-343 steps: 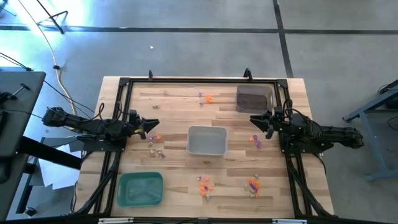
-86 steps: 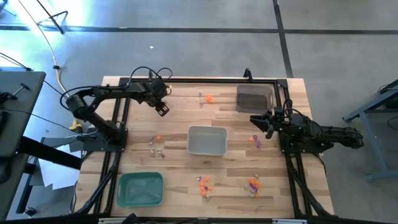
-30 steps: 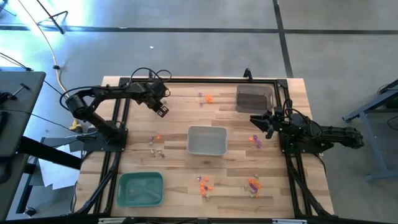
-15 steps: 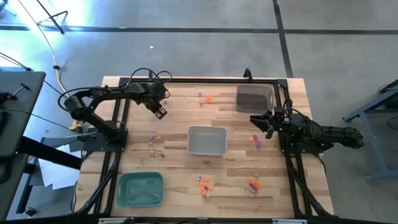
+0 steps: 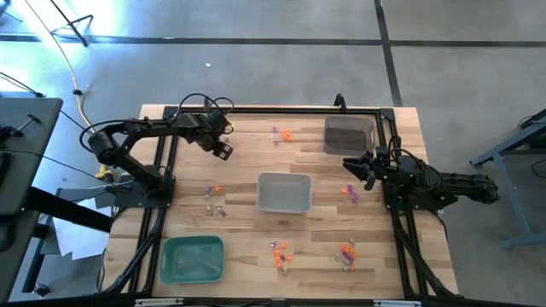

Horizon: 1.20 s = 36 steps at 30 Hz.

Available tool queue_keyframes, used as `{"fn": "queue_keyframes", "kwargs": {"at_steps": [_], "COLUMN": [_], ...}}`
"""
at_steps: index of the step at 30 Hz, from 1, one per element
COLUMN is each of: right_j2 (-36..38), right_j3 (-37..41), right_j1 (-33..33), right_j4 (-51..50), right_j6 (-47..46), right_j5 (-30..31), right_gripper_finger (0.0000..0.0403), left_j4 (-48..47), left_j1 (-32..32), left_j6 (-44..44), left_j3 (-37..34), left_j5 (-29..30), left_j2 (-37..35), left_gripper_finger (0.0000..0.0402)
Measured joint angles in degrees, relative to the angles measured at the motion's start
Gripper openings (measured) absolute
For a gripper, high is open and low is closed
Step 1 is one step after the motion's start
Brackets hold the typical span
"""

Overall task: Sort Halloween decoration
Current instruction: Put the white skull toy into the white bin

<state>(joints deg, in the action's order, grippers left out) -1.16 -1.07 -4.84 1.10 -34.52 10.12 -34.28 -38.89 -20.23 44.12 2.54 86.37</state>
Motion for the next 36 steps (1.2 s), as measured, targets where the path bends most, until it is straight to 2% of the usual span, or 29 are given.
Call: {"fn": "queue_keyframes", "kwargs": {"at_steps": [5, 13, 21, 25, 36], "right_j2": [0.0, 0.0, 0.0, 0.0, 0.0], "right_j3": [0.0, 0.0, 0.0, 0.0, 0.0], "right_j1": [0.0, 0.0, 0.0, 0.0, 0.0], "right_j4": [0.0, 0.0, 0.0, 0.0, 0.0], "right_j6": [0.0, 0.0, 0.0, 0.0, 0.0], "right_j5": [0.0, 0.0, 0.0, 0.0, 0.0], "right_gripper_finger": [0.0126, 0.0126, 0.0126, 0.0126, 0.0126], "left_j4": [0.0, 1.4, 1.7, 1.7, 1.8], "left_j1": [0.0, 0.0, 0.4, 0.3, 0.3], "left_j6": [-6.9, -15.4, -20.2, -20.3, -21.7], "left_j3": [0.0, 0.0, 0.3, 0.2, 0.1], "left_j5": [0.0, -0.4, 0.2, 0.3, 1.0], "left_j2": [0.0, 2.7, 6.0, 6.1, 6.2], "left_gripper_finger": [0.0168, 0.0163, 0.0157, 0.0132, 0.0019]}}
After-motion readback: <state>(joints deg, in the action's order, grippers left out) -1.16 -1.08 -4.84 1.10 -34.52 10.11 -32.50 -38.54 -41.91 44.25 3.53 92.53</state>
